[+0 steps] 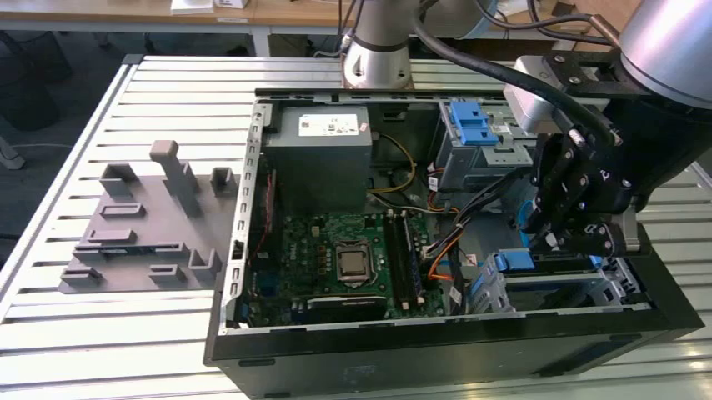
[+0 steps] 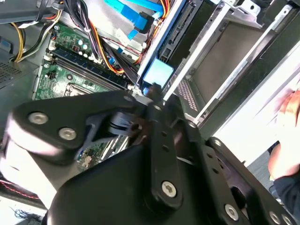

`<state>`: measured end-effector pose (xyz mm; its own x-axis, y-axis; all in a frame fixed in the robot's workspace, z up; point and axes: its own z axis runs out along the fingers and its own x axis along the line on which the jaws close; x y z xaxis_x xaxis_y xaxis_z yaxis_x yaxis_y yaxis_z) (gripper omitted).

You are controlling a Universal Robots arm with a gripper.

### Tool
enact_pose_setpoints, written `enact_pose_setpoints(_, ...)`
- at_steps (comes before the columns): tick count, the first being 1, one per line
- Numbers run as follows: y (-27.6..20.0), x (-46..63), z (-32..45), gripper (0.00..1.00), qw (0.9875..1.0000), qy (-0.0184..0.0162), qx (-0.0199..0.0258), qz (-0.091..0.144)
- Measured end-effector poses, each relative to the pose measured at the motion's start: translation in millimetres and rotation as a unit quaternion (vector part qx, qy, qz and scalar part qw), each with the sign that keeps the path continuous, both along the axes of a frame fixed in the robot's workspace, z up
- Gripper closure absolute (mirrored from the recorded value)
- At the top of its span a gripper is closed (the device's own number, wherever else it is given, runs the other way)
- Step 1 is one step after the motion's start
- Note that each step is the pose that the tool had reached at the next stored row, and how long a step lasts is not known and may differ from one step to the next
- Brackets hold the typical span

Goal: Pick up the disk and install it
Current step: 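Insert the disk into the insertion slot, then insert the first disk wire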

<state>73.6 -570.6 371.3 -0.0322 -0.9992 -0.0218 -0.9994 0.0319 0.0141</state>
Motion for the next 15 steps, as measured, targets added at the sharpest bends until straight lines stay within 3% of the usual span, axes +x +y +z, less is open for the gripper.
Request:
enact_pose_setpoints(2, 0.0, 0.0, -1.3, 0.82, 1.0, 0.0, 0.0, 0.0)
enact_pose_setpoints(4, 0.0, 0.0, -2.6, 0.88, 1.0, 0.0, 0.0, 0.0)
enact_pose_setpoints(15, 0.0, 0.0, -8.0, 0.89, 1.0, 0.0, 0.0, 0.0)
